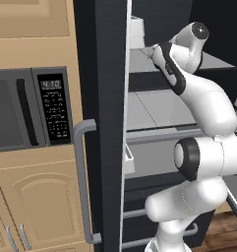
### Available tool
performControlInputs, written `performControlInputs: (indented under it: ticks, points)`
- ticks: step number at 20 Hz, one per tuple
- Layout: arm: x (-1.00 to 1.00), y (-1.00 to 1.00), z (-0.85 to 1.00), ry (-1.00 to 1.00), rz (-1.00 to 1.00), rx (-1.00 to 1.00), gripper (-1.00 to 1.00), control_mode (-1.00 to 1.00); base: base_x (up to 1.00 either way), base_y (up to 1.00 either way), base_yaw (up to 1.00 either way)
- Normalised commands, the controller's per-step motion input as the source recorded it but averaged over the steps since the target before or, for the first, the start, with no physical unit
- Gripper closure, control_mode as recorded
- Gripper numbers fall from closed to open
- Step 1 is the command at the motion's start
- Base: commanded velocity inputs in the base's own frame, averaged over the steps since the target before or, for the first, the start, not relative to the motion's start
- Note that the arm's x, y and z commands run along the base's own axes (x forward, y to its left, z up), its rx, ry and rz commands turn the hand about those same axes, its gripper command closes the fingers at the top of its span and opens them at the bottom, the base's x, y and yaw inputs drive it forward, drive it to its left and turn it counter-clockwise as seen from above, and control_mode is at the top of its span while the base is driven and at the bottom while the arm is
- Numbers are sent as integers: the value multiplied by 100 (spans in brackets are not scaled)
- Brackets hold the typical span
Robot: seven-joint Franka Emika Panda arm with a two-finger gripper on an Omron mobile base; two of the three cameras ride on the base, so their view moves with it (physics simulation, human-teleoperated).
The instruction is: Take the fish out of the fridge, briefly rinse it in the sink, and place it on the tray next to the sink.
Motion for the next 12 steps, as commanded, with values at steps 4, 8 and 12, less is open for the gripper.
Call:
performControlInputs:
  ticks: [4,8,12]
  points:
    - [17,0,-13,4,0,0,-100,-100,0,0,0]
    - [26,0,-24,5,0,0,-100,-100,0,0,0]
    - [37,0,-14,1,0,0,-100,-100,0,0,0]
